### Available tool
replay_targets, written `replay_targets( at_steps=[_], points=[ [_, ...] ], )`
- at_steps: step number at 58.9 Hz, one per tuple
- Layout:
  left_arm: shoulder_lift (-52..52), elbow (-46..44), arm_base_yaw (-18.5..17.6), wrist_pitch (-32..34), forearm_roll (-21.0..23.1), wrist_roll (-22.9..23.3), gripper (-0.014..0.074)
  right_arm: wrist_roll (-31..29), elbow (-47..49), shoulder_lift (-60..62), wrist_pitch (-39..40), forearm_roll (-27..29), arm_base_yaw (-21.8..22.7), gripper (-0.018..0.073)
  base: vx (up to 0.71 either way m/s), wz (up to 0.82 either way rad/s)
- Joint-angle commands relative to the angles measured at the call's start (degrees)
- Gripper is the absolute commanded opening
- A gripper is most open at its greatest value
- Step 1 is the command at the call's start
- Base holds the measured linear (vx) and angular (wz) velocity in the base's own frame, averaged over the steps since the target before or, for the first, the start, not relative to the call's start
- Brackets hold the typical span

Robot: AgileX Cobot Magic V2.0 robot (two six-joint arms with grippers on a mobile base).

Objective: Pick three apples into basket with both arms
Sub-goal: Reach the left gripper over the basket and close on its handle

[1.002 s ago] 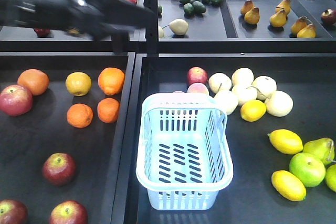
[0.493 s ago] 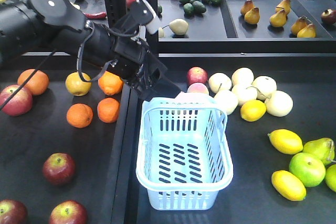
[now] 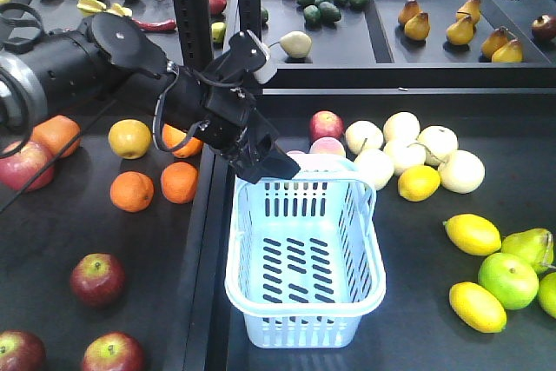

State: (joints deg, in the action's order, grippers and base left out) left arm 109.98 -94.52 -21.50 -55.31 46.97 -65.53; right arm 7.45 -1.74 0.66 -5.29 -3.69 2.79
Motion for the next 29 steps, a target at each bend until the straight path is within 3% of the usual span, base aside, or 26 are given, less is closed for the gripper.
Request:
replay_targets(
  at_steps=[1, 29],
  points=[
    [-1.8, -1.9, -0.4, 1.9, 3.2, -0.1, 0.0502, -0.5, -0.6, 0.7, 4.2, -0.5, 0.2, -0.0009, 0.0, 0.0],
    [2.3, -1.9, -0.4, 2.4, 3.8, -0.1, 0.0502, -0.5, -0.6, 0.7, 4.2, -0.5, 0.2, -0.0009, 0.0, 0.0]
  ],
)
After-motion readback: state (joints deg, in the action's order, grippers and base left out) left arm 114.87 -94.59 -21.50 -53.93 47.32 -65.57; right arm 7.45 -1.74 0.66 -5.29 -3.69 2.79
